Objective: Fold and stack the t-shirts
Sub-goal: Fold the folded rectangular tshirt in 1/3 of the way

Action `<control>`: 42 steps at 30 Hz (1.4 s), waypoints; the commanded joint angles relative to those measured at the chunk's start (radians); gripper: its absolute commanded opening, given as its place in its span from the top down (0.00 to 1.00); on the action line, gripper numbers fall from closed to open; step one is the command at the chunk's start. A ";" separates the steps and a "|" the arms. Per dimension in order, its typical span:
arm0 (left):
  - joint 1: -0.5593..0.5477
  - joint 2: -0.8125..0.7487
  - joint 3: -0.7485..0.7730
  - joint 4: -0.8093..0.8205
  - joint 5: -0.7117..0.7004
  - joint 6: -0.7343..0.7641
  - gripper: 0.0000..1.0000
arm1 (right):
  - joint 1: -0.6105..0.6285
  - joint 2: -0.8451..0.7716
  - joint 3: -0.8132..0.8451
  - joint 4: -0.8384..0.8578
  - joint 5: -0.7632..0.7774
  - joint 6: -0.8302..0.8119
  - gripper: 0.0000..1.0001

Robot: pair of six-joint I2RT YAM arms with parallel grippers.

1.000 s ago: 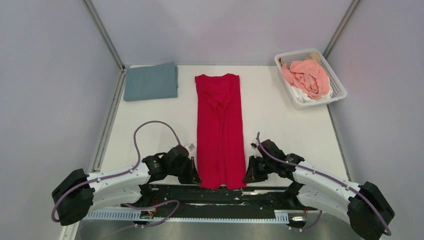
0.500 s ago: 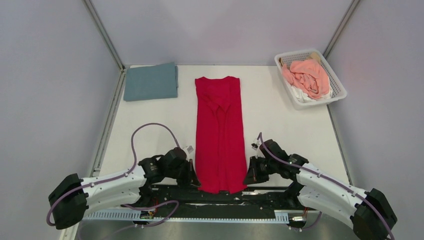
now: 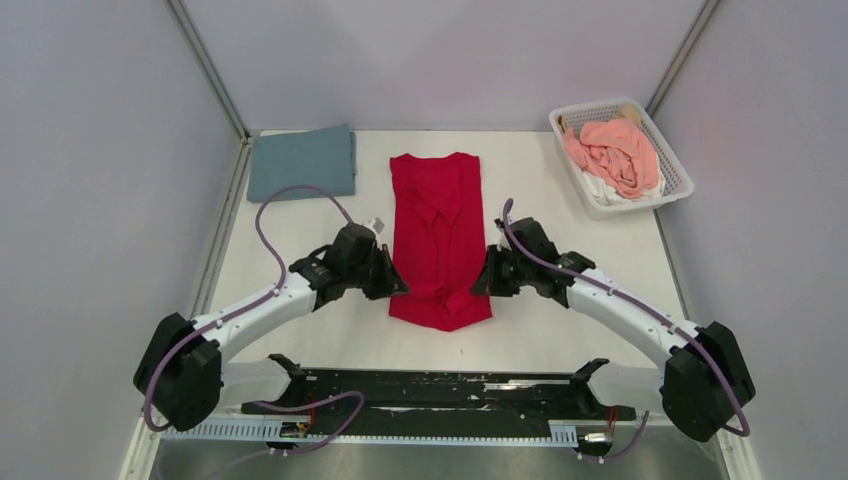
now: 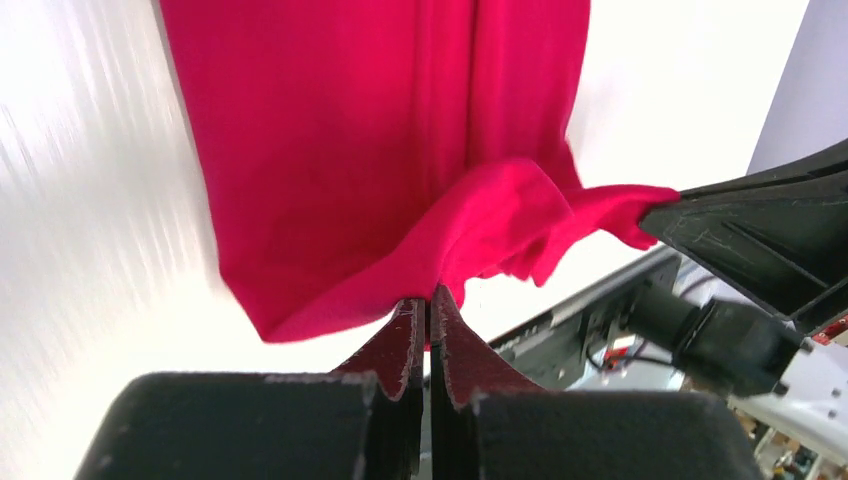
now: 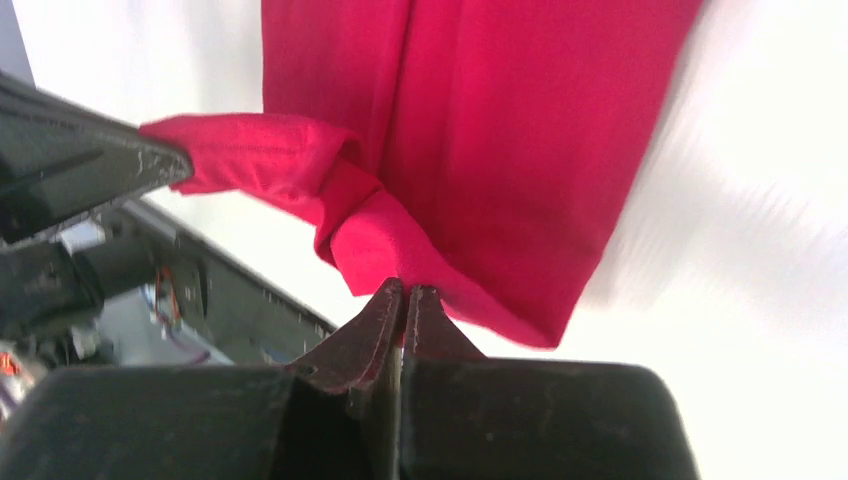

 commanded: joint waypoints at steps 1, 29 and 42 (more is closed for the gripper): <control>0.084 0.134 0.131 0.045 0.002 0.101 1.00 | -0.090 0.099 0.108 0.125 0.059 -0.044 1.00; 0.336 0.598 0.545 0.033 0.100 0.249 1.00 | -0.326 0.596 0.461 0.253 -0.040 -0.060 1.00; 0.380 0.620 0.630 0.013 0.142 0.286 0.01 | -0.374 0.634 0.532 0.245 -0.022 -0.064 0.24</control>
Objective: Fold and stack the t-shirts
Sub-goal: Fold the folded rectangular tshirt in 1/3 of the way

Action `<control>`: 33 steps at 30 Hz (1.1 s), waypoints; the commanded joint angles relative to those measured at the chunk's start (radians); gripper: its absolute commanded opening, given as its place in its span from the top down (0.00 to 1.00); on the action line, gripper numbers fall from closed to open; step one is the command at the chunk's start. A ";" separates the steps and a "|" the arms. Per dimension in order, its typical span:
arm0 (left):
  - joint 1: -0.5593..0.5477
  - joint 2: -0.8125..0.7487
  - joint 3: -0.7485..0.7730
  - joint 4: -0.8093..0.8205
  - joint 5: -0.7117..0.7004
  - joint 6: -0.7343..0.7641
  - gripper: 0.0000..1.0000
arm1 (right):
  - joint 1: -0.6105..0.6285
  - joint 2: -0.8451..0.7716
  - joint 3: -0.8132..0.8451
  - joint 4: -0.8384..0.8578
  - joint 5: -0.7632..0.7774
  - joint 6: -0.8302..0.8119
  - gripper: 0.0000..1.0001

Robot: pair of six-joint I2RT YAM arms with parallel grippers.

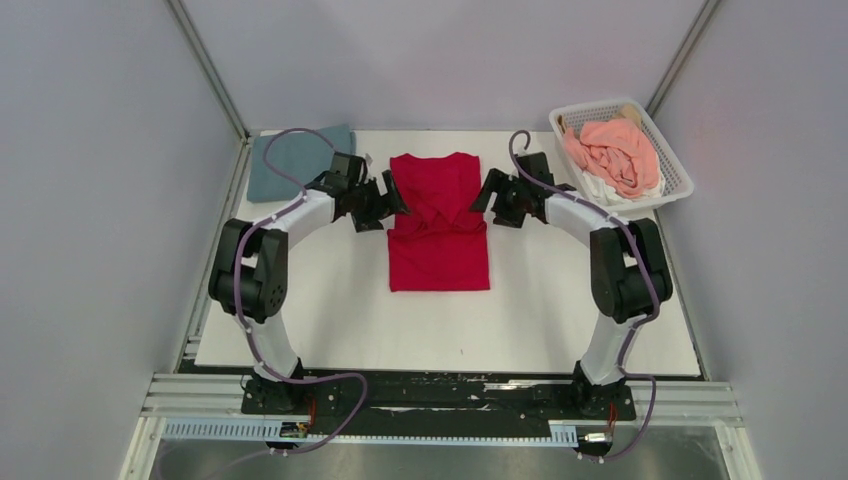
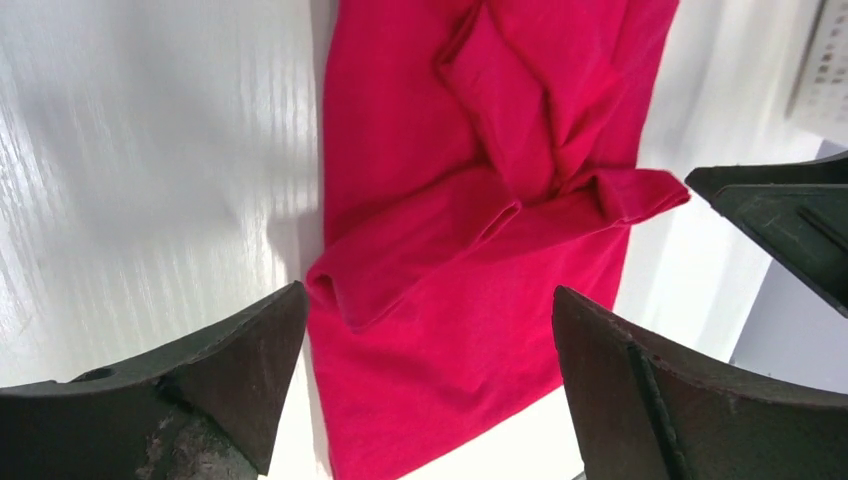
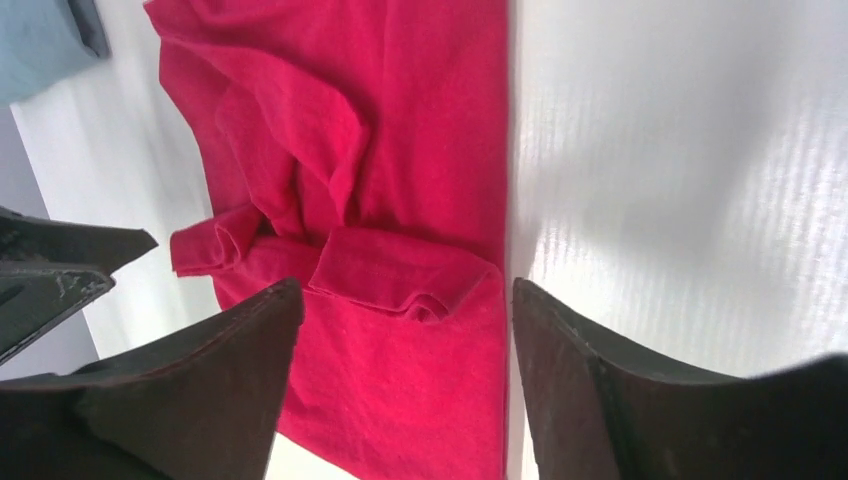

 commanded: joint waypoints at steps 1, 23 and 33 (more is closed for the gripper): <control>0.007 -0.087 0.017 0.015 0.026 0.031 0.00 | -0.006 -0.091 -0.001 0.035 0.017 -0.016 0.18; -0.004 -0.653 -0.664 0.061 -0.017 -0.091 0.00 | 0.231 0.174 0.216 0.117 0.111 -0.149 0.05; -0.004 -0.636 -0.693 0.121 0.019 -0.113 0.00 | 0.175 0.192 0.336 0.079 0.196 -0.142 0.05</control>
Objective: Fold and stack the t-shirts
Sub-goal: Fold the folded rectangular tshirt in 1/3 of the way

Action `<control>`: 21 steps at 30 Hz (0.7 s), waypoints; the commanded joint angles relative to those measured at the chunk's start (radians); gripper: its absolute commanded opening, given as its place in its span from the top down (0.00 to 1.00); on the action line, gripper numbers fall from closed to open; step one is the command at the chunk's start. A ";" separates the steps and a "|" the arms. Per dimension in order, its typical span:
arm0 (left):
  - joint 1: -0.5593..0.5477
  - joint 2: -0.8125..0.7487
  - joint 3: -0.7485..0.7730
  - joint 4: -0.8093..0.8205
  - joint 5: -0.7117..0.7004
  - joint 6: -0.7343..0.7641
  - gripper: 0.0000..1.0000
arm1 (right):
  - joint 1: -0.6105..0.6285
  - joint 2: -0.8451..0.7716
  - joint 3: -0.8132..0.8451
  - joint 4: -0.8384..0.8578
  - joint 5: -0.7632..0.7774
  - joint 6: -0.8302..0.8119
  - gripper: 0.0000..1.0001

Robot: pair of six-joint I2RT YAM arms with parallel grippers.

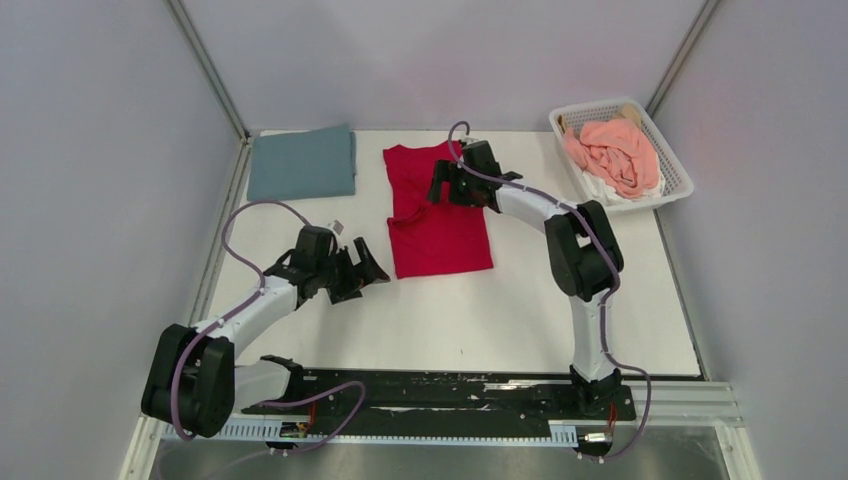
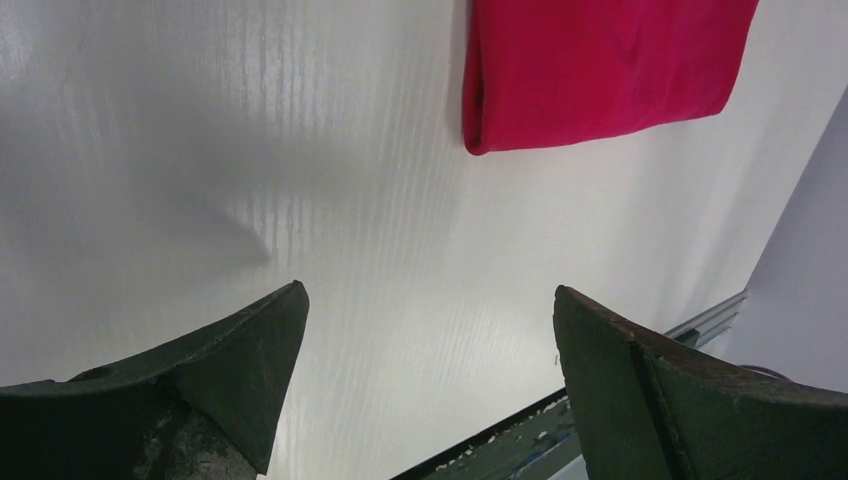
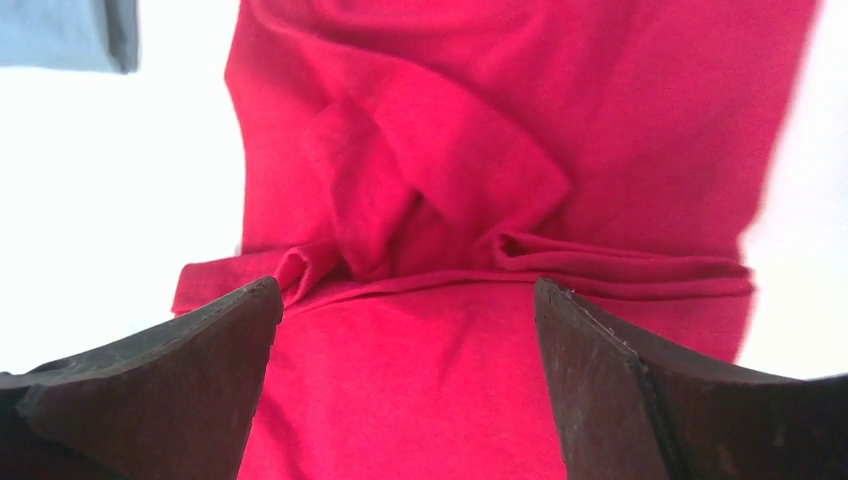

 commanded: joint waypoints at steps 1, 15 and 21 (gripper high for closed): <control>-0.004 0.009 -0.001 0.074 0.022 -0.022 0.00 | -0.018 -0.089 0.003 0.015 0.036 -0.019 0.05; -0.006 0.146 0.035 0.164 0.066 -0.053 0.00 | 0.069 -0.254 -0.246 0.089 -0.362 -0.042 0.05; -0.005 0.097 -0.001 0.136 0.056 -0.048 0.00 | 0.116 -0.047 -0.062 0.091 -0.398 0.000 0.05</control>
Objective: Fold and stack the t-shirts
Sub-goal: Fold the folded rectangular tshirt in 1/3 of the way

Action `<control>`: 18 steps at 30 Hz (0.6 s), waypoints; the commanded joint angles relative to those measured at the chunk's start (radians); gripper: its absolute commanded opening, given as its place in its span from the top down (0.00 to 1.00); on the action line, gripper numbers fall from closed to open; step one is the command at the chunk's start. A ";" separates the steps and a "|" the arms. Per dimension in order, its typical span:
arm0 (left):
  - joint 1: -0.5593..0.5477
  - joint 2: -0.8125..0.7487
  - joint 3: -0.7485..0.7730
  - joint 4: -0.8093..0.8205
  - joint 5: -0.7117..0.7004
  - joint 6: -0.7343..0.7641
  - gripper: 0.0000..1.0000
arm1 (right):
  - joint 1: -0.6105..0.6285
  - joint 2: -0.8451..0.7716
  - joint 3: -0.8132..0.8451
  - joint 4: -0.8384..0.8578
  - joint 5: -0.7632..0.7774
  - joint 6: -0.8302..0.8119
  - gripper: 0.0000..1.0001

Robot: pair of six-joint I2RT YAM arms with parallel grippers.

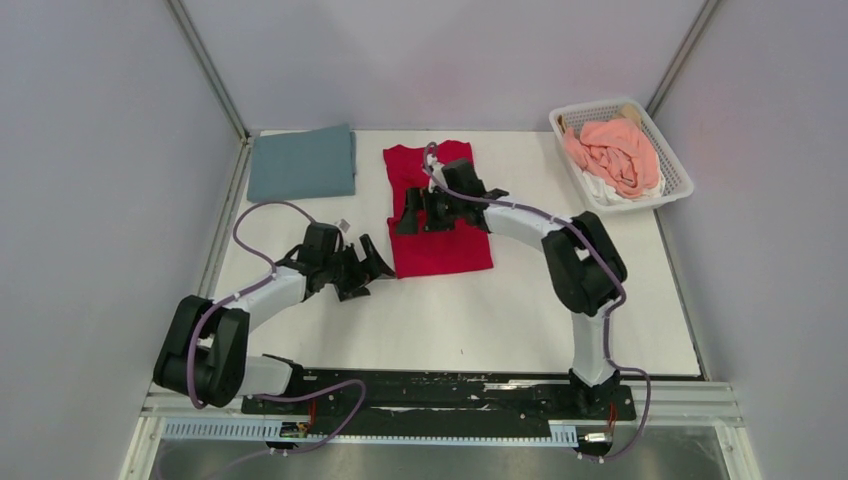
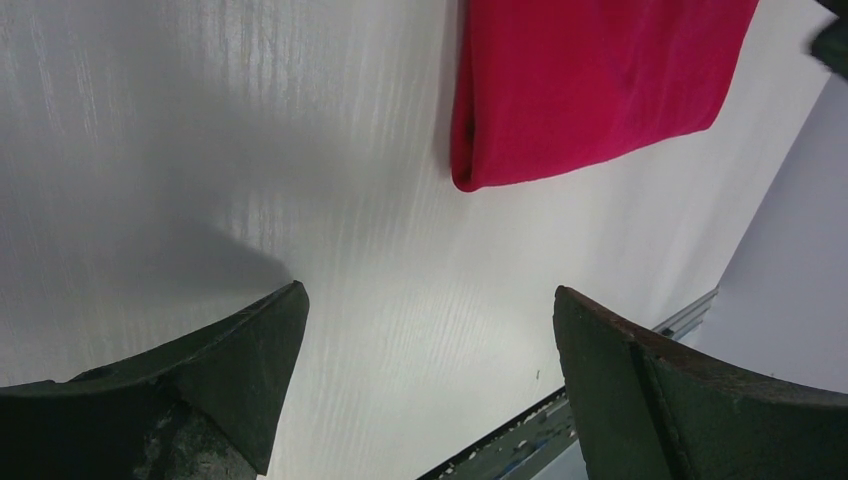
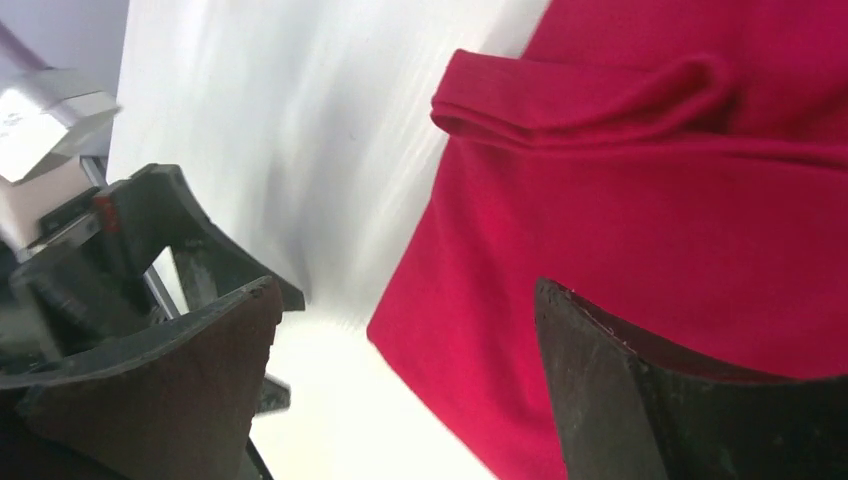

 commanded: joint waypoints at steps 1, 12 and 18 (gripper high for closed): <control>-0.004 -0.059 -0.031 0.009 -0.003 -0.008 0.00 | 0.019 0.151 0.156 0.040 -0.093 0.034 0.05; -0.004 -0.099 -0.059 0.013 -0.013 -0.025 0.00 | 0.002 0.400 0.549 0.084 0.218 0.089 0.05; -0.004 -0.058 -0.013 0.026 -0.019 -0.020 0.00 | -0.032 0.224 0.386 0.081 0.246 0.058 0.05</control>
